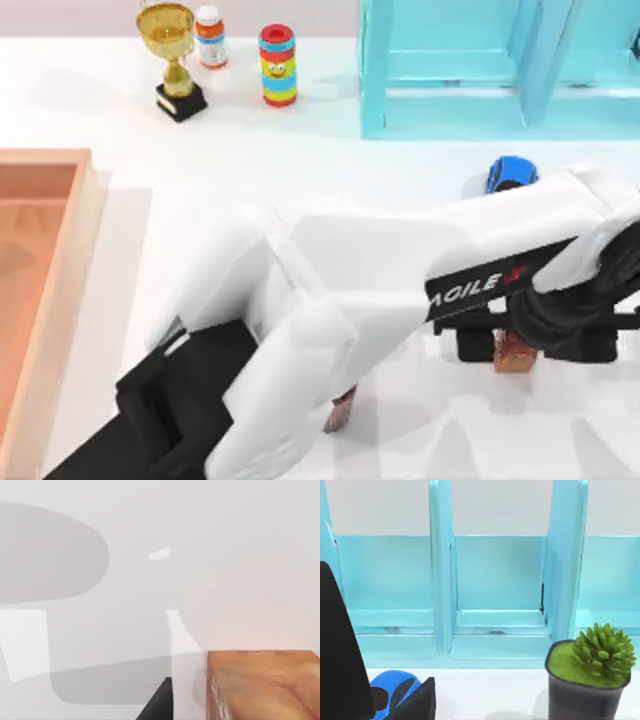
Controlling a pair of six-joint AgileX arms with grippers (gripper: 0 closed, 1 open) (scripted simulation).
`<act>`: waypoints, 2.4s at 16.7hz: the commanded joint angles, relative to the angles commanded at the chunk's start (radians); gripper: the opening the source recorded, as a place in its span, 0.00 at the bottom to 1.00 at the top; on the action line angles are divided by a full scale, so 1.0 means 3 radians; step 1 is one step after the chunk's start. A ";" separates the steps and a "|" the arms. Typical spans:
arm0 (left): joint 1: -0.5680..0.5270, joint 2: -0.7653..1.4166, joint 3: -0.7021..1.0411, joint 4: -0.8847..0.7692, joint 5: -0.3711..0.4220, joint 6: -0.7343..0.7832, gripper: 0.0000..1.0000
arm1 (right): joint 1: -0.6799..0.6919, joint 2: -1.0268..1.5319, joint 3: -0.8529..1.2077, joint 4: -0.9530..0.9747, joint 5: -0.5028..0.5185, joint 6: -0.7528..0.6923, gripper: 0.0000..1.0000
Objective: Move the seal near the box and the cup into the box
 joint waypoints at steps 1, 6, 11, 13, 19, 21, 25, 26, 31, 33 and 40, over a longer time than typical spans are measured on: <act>0.0000 0.0000 0.0000 0.0000 0.0000 0.0000 0.40 | 0.0000 0.0000 0.0000 0.0000 0.0000 0.0000 1.00; 0.0000 0.0000 0.0000 0.0000 0.0000 0.0000 0.02 | 0.0000 0.0000 0.0000 0.0000 0.0000 0.0000 1.00; 0.0000 0.0000 0.0000 0.0000 0.0000 0.0000 0.00 | 0.0000 0.0000 0.0000 0.0000 0.0000 0.0000 1.00; 0.0000 0.0000 0.0000 0.0000 0.0000 0.0000 0.00 | 0.0000 0.0000 0.0000 0.0000 0.0000 0.0000 1.00; 0.0095 -0.0243 -0.0245 -0.0006 0.0015 0.0100 0.00 | 0.0000 0.0000 0.0000 0.0000 0.0000 0.0000 1.00; 0.0161 -0.0569 -0.0535 -0.0018 0.0021 0.0155 0.00 | 0.0000 0.0000 0.0000 0.0000 0.0000 0.0000 1.00; 0.0276 -0.1308 -0.1165 -0.0041 0.0028 0.0279 0.00 | 0.0000 0.0000 0.0000 0.0000 0.0000 0.0000 1.00; 0.0308 -0.1428 -0.1285 -0.0050 0.0027 0.0313 0.00 | 0.0000 0.0000 0.0000 0.0000 0.0000 0.0000 1.00; 0.0376 -0.1578 -0.1436 -0.0078 0.0024 0.0381 0.00 | 0.0000 0.0000 0.0000 0.0000 0.0000 0.0000 1.00; 0.0367 -0.1571 -0.1433 -0.0076 0.0023 0.0391 0.00 | 0.0000 0.0000 0.0000 0.0000 0.0000 0.0000 1.00; 0.1299 -0.2345 -0.2292 0.0183 0.0161 0.1308 0.00 | 0.0000 0.0000 0.0000 0.0000 0.0000 0.0000 1.00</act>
